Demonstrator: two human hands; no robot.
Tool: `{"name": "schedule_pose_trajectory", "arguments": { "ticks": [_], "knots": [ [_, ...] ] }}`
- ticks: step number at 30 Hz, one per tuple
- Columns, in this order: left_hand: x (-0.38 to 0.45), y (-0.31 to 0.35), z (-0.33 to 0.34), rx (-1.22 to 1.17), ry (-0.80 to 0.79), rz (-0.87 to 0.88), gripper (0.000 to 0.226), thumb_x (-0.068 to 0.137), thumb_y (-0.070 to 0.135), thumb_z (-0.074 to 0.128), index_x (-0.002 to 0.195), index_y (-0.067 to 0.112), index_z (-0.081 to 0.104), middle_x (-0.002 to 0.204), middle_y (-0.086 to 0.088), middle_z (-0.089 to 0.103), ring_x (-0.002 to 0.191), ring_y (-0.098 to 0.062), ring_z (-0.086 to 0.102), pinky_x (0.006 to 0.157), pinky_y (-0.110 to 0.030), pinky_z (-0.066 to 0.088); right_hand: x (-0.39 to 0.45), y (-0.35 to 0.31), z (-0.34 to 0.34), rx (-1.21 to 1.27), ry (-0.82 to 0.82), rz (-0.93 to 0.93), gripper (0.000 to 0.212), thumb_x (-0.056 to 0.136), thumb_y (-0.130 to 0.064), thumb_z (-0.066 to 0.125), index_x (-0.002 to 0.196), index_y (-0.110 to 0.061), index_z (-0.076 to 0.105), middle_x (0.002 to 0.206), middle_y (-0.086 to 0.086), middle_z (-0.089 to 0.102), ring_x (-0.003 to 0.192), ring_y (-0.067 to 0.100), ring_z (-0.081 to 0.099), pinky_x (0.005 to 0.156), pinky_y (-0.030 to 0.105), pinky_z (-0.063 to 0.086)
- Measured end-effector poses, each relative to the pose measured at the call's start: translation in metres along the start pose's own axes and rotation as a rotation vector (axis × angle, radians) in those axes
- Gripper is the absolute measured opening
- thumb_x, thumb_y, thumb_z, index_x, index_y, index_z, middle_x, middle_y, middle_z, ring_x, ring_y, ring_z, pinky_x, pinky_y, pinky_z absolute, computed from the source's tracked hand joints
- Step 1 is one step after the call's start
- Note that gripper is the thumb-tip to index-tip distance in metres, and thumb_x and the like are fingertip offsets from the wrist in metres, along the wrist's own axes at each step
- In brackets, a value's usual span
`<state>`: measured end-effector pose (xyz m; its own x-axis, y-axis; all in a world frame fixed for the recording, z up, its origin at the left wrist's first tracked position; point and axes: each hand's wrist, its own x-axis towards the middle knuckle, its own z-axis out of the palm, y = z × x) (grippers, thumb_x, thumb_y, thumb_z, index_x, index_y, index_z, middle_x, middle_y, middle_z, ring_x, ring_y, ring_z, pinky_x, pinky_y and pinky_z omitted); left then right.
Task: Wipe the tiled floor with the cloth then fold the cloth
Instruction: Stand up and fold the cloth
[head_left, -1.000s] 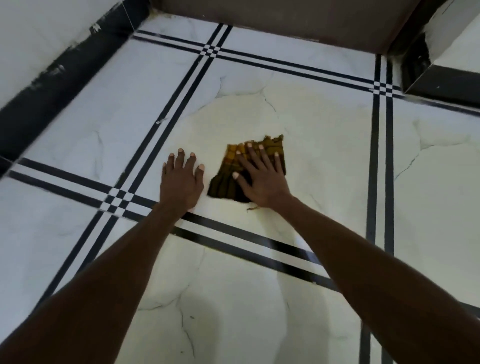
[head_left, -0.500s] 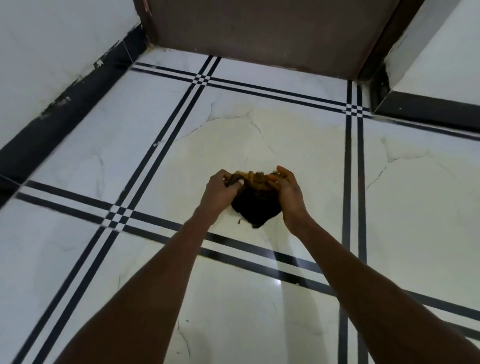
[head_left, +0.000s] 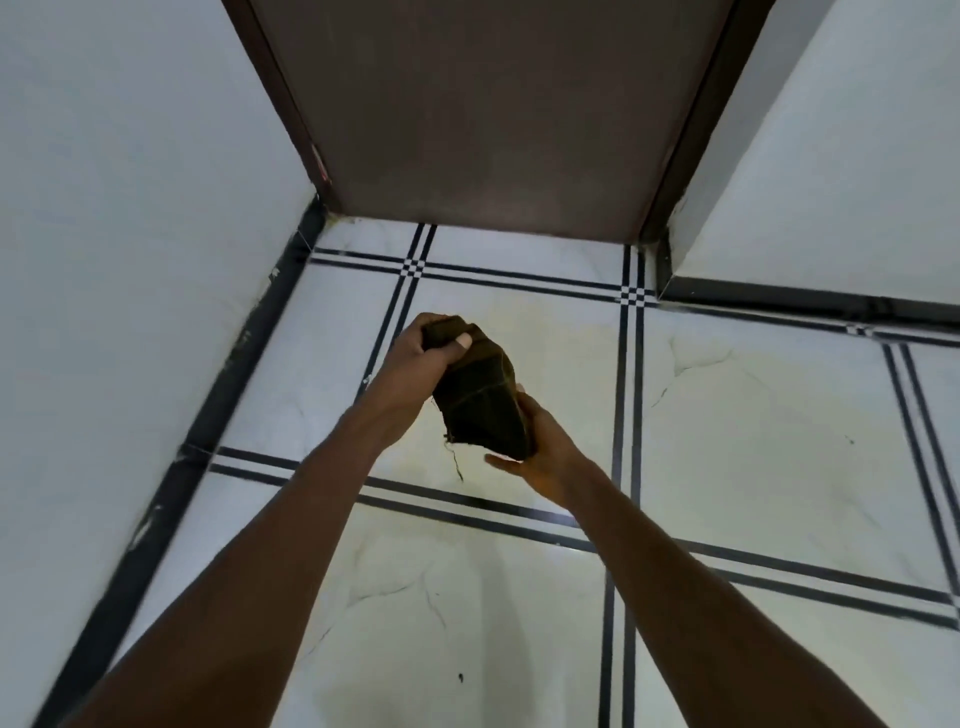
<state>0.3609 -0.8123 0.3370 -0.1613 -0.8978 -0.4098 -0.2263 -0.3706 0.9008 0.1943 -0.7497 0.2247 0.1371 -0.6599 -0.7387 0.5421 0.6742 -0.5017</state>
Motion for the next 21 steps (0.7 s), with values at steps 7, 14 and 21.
{"name": "schedule_pose_trajectory", "arguments": {
  "ticks": [7,14,21],
  "knots": [
    [-0.111,0.195,-0.064,-0.035,0.091,-0.018,0.043,0.098,0.022,0.068,0.139,0.017,0.057,0.131,-0.007,0.068,0.122,-0.024,0.066,0.109,-0.043,0.053,-0.21,-0.092,0.115,0.23,-0.113,-0.113,0.033,0.101,-0.035,0.062,0.129,-0.018,0.066,0.127,0.013,0.074,0.136,0.036,0.058,0.105,0.044,0.049],
    [-0.205,0.302,-0.131,0.156,0.131,0.006,0.042,0.098,0.029,0.068,0.137,0.02,0.056,0.133,-0.001,0.064,0.127,-0.024,0.061,0.113,-0.047,0.049,-0.379,-0.157,0.215,0.125,-0.145,-0.25,0.024,0.101,-0.018,0.064,0.124,-0.011,0.07,0.116,0.01,0.078,0.115,0.024,0.072,0.091,0.037,0.059],
    [-0.276,0.324,-0.146,0.223,0.114,-0.012,0.05,0.1,0.03,0.066,0.145,0.014,0.051,0.142,-0.008,0.061,0.135,-0.028,0.057,0.116,-0.041,0.046,-0.447,-0.163,0.279,-0.041,-0.07,-0.313,0.012,0.103,-0.015,0.062,0.112,-0.015,0.071,0.098,0.002,0.08,0.102,0.02,0.073,0.096,0.041,0.059]
  ]
}}
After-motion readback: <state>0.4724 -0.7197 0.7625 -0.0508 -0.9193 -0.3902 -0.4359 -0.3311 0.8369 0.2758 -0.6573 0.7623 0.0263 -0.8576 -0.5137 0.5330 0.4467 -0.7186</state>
